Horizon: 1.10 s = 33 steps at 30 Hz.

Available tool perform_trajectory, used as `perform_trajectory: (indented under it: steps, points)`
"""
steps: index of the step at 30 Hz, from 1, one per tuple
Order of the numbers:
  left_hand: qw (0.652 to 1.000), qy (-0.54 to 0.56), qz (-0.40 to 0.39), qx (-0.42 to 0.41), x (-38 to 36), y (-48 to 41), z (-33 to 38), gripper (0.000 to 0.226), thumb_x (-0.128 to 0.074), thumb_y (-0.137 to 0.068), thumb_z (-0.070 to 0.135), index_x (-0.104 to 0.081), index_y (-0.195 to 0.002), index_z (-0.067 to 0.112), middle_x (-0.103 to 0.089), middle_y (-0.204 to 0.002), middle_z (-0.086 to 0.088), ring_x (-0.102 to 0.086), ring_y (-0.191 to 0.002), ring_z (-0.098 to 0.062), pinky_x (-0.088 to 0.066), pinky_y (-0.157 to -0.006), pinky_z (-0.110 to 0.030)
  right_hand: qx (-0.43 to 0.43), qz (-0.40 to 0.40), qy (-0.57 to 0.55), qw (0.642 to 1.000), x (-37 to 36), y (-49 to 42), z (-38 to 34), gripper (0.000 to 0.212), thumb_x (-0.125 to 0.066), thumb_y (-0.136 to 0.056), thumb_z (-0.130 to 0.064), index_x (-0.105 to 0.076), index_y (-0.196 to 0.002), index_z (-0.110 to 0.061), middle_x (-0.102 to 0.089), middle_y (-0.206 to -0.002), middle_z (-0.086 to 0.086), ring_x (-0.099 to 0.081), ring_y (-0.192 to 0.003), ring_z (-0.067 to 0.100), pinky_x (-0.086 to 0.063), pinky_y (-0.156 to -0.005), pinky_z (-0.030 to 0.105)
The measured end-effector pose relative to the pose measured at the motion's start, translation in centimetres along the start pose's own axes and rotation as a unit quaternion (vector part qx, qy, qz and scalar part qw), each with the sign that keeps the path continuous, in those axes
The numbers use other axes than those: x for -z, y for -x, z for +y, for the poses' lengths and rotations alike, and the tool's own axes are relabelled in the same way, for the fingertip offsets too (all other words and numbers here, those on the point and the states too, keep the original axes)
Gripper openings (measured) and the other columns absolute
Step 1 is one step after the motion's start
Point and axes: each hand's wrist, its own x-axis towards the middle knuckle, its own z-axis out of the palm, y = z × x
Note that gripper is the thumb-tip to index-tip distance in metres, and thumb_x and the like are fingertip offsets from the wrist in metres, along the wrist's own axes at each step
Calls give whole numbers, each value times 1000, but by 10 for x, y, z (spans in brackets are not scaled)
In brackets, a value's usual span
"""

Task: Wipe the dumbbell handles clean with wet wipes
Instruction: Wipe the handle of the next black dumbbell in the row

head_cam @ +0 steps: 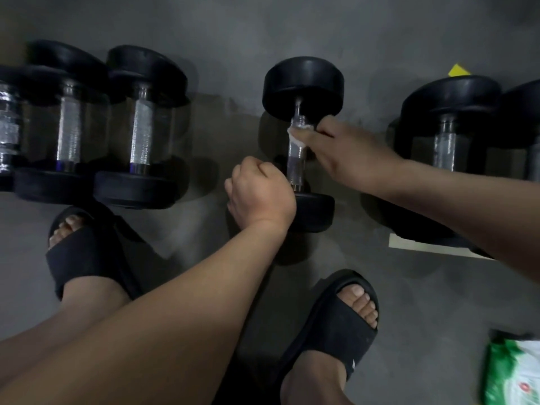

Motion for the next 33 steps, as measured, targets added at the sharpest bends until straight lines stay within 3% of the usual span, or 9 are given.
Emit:
perform_trajectory:
  steps: [4, 10, 15, 19, 22, 25, 28, 31, 33]
  points:
    - [1000, -4, -3, -2, -1, 2, 0, 29, -36, -100, 25, -63, -103, 14, -60, -121, -5, -46, -117, -29, -38, -99, -42, -42, 28, 21, 999, 3, -18, 5, 52, -48, -100, -14, -41, -152, -17, -53, -110, 20, -55, -76, 39, -34, -60, 36]
    - [1000, -17, -1, -17, -1, 3, 1, 26, -37, -99, 25, -61, -96, 17, -61, -118, -4, -47, -114, -28, -38, -97, -42, -51, 43, 23, 997, 3, -23, 1, 43, -48, -100, -14, -51, -142, -7, -58, -107, 24, -58, -75, 42, -32, -59, 36]
    - [1000, -22, 5, -18, -2, 3, 1, 25, -37, -99, 26, -61, -96, 17, -61, -119, -4, -46, -115, -29, -39, -98, -43, -55, 7, 11, 998, -2, -21, -3, 65, -50, -100, -16, -23, -158, -27, -43, -119, 14, -48, -84, 30, -42, -66, 36]
    - [999, -26, 5, -20, -5, 6, 2, 24, -38, -99, 25, -60, -95, 17, -62, -119, -5, -47, -116, -30, -39, -97, -43, -58, -18, 29, 998, 4, -19, -2, 71, -49, -100, -13, -14, -160, -28, -39, -116, 13, -35, -84, 23, -33, -66, 36]
    - [999, -27, 4, -19, -7, 8, 4, 24, -38, -99, 25, -61, -96, 18, -61, -119, -4, -47, -116, -29, -38, -97, -43, -39, -10, 9, 999, 4, -22, 1, 54, -46, -103, -17, -32, -155, -21, -46, -118, 12, -47, -91, 27, -34, -70, 34]
    - [1000, -25, 1, -18, -6, 11, 4, 24, -37, -99, 26, -60, -96, 18, -61, -118, -4, -47, -115, -29, -39, -98, -44, 73, -7, -35, 997, -1, -8, 2, 43, -35, -102, -25, -61, -133, -9, -61, -114, 13, -62, -94, 35, -51, -72, 35]
    - [1000, -20, 0, -19, -7, 12, 6, 24, -37, -99, 26, -59, -95, 19, -61, -117, -4, -47, -115, -28, -39, -98, -44, 171, -21, -24, 985, 2, 0, 7, 48, -33, -99, -24, -63, -131, -5, -63, -112, 18, -63, -88, 37, -54, -68, 38]
    - [1000, -16, 4, -22, -9, 14, 7, 23, -38, -98, 25, -60, -96, 19, -62, -117, -3, -47, -114, -28, -39, -97, -42, 89, 12, 47, 995, 5, -15, 11, 61, -25, -101, -52, -52, -143, -17, -54, -110, 14, -55, -88, 34, -38, -68, 33]
    - [1000, -17, 1, -21, -12, 17, 7, 24, -38, -98, 26, -61, -98, 19, -61, -117, -1, -47, -114, -26, -38, -97, -42, 61, 10, 88, 994, 4, -18, 9, 47, -39, -103, -37, -45, -147, -22, -52, -114, 12, -55, -95, 34, -37, -69, 35]
